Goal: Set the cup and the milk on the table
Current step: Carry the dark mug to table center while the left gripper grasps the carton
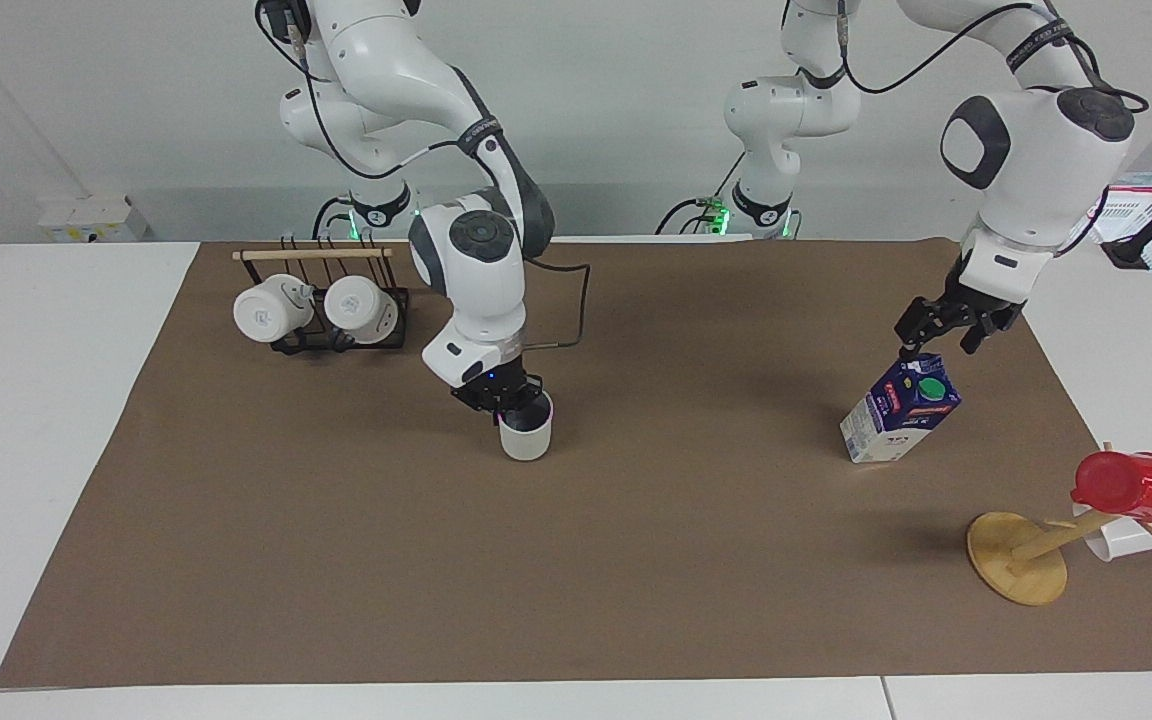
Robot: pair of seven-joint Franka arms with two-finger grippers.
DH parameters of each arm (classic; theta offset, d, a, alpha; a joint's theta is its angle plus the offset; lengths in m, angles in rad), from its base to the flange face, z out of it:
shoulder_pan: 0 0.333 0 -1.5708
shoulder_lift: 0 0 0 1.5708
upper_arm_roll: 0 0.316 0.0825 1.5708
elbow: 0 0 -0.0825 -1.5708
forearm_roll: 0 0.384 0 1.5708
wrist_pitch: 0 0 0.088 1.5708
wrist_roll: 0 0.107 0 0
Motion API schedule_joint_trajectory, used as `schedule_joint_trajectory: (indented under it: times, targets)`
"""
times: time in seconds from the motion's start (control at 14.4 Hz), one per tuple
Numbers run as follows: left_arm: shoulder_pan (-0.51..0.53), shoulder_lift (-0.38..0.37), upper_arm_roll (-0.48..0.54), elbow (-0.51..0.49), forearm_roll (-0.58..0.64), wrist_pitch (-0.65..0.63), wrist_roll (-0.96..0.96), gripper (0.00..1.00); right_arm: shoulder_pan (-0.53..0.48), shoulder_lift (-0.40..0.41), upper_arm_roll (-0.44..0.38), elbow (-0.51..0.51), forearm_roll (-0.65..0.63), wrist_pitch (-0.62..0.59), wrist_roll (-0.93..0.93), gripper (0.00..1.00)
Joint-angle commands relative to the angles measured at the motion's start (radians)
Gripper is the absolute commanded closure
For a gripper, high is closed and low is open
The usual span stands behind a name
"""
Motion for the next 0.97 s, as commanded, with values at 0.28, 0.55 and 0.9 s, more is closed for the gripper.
schedule_joint_trajectory:
  times: [0.28,0.55,0.9]
  targets:
    - [-0.028,0.045,0.002,-0.018,0.013,0.076,0.007,0.1,-0.012,-0.035,0.006,-0.046,-0.018,0.018,0.02,0.0]
    - [-0.026,0.044,0.005,-0.021,0.015,0.066,0.006,1.0,-0.125,-0.141,0.001,-0.034,-0.019,-0.046,0.0,0.0]
    - [-0.026,0.03,0.005,0.048,0.017,-0.022,-0.003,1.0,-0.263,-0.204,-0.004,0.106,-0.018,-0.298,-0.199,0.0]
